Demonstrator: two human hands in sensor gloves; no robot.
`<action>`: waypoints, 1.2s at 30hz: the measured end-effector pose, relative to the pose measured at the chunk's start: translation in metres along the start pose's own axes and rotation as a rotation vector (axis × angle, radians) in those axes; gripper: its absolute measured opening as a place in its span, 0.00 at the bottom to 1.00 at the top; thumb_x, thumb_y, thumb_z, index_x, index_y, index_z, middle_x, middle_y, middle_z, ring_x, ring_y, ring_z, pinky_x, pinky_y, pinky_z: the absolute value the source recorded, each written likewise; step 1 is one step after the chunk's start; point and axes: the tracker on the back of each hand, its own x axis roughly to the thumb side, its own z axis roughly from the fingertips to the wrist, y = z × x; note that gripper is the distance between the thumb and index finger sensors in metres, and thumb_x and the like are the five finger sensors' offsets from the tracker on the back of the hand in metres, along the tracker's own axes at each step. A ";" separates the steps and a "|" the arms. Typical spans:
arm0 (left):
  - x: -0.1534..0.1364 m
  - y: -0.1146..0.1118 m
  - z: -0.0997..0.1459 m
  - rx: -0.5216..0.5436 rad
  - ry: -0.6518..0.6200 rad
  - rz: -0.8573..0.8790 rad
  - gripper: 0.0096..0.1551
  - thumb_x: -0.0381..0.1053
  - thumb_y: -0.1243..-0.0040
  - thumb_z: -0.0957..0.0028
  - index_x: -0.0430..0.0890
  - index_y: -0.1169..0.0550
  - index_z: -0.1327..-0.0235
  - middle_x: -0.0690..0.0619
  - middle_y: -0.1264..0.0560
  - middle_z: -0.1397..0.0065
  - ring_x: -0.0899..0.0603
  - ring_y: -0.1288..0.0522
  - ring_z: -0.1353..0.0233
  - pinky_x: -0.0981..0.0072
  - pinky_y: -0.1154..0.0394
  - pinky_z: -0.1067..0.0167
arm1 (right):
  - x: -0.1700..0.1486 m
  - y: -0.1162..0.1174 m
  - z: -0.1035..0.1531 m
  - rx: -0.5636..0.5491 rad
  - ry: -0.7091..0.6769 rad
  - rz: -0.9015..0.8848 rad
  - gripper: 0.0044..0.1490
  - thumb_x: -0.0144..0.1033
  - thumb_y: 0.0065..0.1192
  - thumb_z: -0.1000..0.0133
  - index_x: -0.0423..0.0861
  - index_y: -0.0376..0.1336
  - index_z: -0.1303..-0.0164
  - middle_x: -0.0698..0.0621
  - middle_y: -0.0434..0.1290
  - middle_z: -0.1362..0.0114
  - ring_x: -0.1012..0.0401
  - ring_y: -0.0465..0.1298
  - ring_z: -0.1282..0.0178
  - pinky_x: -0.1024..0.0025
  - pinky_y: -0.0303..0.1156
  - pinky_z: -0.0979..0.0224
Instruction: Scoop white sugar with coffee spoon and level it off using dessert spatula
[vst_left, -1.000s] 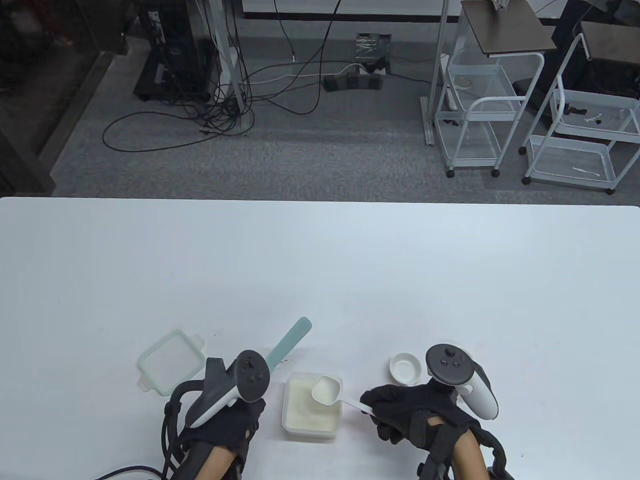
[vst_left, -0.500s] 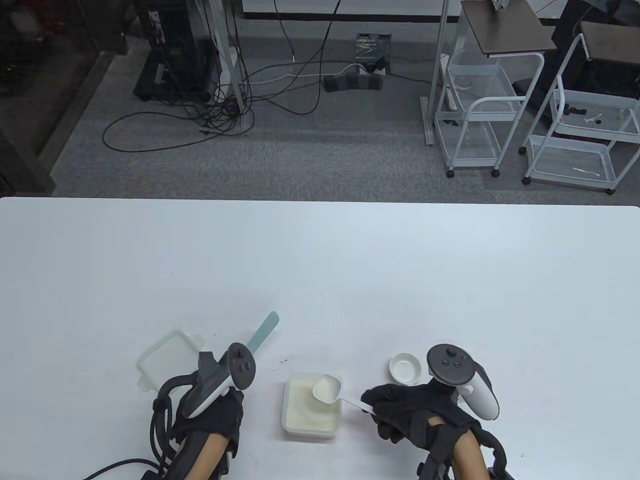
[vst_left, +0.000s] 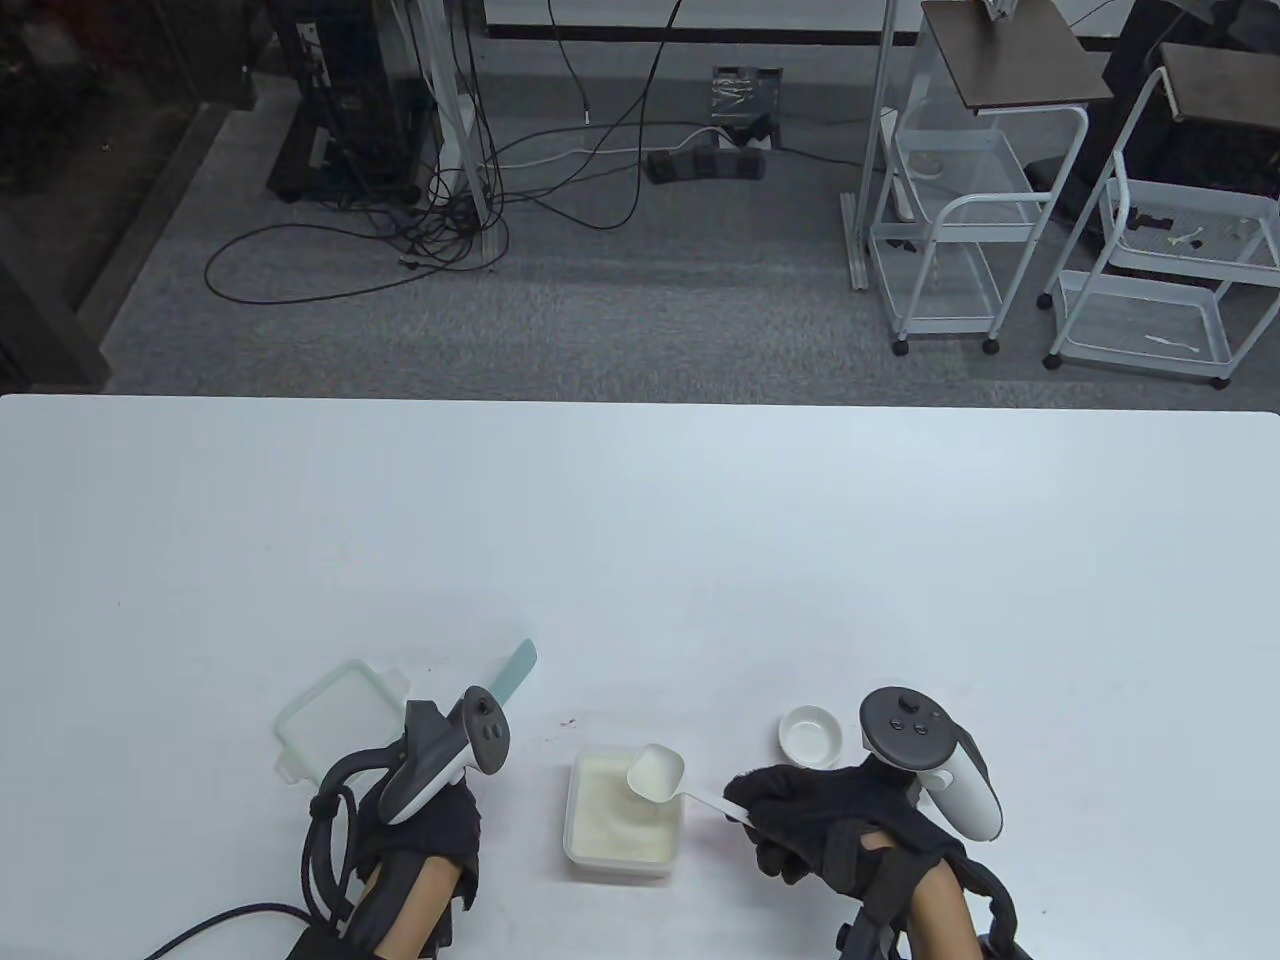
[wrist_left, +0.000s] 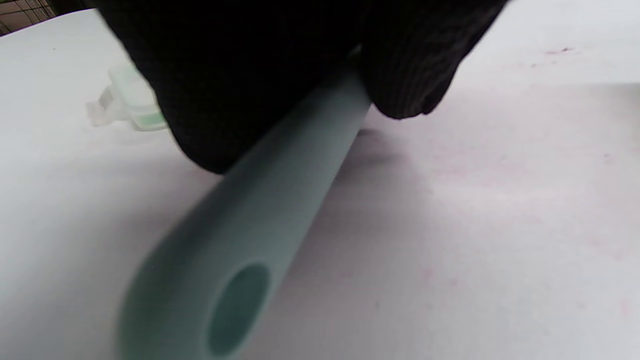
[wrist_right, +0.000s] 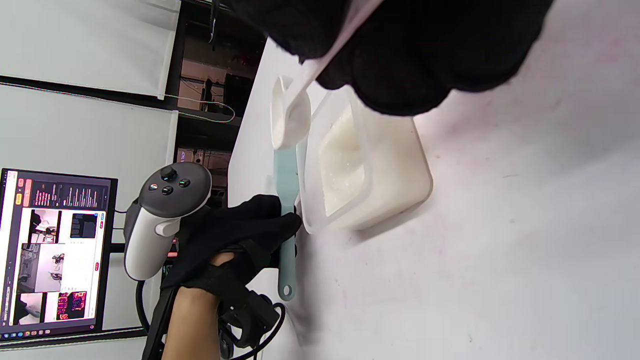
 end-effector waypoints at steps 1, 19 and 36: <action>0.000 -0.001 0.000 0.003 0.005 -0.006 0.32 0.57 0.34 0.42 0.41 0.21 0.29 0.46 0.16 0.37 0.48 0.10 0.47 0.70 0.08 0.53 | 0.000 0.000 0.000 -0.001 -0.001 -0.001 0.28 0.19 0.55 0.38 0.27 0.62 0.28 0.27 0.70 0.37 0.44 0.77 0.46 0.50 0.77 0.44; 0.001 0.019 0.020 0.147 -0.116 0.050 0.41 0.64 0.44 0.39 0.42 0.33 0.19 0.35 0.30 0.20 0.31 0.25 0.26 0.38 0.24 0.33 | 0.013 -0.022 0.028 -0.137 -0.139 -0.075 0.28 0.19 0.55 0.38 0.26 0.62 0.28 0.27 0.70 0.37 0.44 0.77 0.46 0.50 0.77 0.44; 0.006 0.021 0.028 0.147 -0.196 0.101 0.48 0.67 0.47 0.39 0.40 0.39 0.14 0.31 0.38 0.15 0.24 0.33 0.22 0.29 0.31 0.31 | -0.013 -0.080 0.112 -0.665 0.123 -0.114 0.28 0.17 0.54 0.38 0.25 0.61 0.28 0.26 0.69 0.37 0.42 0.76 0.47 0.47 0.75 0.44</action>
